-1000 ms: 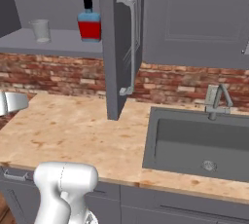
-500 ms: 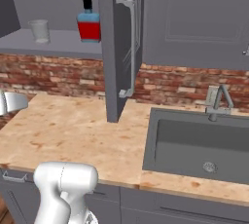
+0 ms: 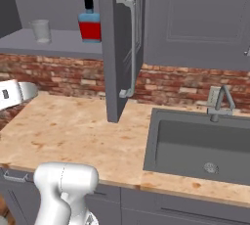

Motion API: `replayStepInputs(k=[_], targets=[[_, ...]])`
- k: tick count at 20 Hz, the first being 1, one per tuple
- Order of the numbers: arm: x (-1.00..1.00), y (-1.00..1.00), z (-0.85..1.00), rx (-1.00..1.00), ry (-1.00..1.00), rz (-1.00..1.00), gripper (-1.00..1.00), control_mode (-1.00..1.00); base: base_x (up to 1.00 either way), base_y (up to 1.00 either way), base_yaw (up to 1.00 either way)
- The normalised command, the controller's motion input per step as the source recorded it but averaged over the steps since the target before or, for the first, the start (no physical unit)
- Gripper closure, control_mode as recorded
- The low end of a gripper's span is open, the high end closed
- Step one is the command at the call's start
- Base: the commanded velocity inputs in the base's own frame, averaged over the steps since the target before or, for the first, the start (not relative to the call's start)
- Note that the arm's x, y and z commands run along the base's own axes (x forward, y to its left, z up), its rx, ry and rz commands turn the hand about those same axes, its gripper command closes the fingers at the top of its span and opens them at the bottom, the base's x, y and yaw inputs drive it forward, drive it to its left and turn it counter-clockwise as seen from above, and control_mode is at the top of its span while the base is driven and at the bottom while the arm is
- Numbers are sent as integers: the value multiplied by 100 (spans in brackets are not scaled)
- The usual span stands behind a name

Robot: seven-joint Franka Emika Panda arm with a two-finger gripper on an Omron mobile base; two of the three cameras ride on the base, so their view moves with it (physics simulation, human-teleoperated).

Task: There is a bowl on the dining counter. Grab a lemon wedge from the fridge and place it in the bowl. Then get the liquor bottle and glass cup from the cabinet and place them next to the bowl.

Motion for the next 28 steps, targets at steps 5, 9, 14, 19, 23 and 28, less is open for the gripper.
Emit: replayStepInputs(k=[5,9,14,19,23,28], targets=[[19,-3,16,3,-19,24,-100,-100,0,0,0],[-2,-32,52,34,-27,6,-100,-100,0,0,0],[4,-21,75,42,-14,-2,-100,-100,0,0,0],[20,-5,52,19,-2,-12,-100,-100,0,0,0],[21,-1,26,-1,0,-16,-100,-100,0,0,0],[22,-9,29,-1,0,-16,-100,-100,0,0,0]])
